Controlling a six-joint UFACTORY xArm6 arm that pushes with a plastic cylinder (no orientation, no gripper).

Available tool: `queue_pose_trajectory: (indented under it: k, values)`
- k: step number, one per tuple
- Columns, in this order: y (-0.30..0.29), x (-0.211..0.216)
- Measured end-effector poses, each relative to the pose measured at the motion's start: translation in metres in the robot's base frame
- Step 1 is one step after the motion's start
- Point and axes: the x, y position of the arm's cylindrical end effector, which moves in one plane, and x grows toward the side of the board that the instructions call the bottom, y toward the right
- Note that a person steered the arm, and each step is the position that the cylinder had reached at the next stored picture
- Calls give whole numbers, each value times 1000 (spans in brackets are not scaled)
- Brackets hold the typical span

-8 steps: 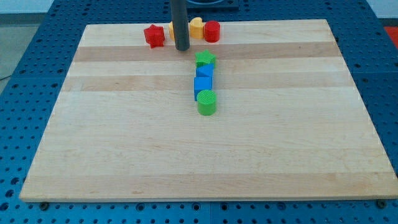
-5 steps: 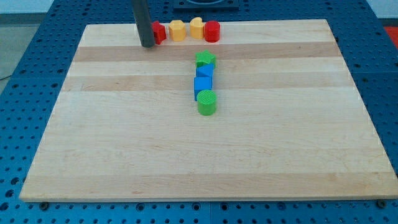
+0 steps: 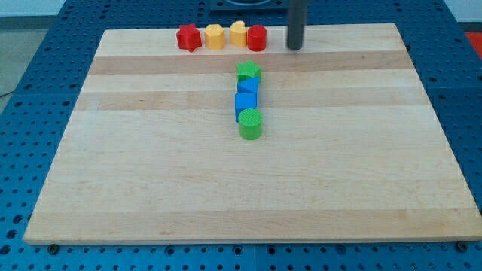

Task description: Move the yellow heart to the yellow hexagon

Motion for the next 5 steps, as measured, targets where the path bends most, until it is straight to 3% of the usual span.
queue_pose_trajectory:
  k: [1, 4, 5]
  values:
    - [-3, -37]
    - [-142, -40]
    - [-141, -40]
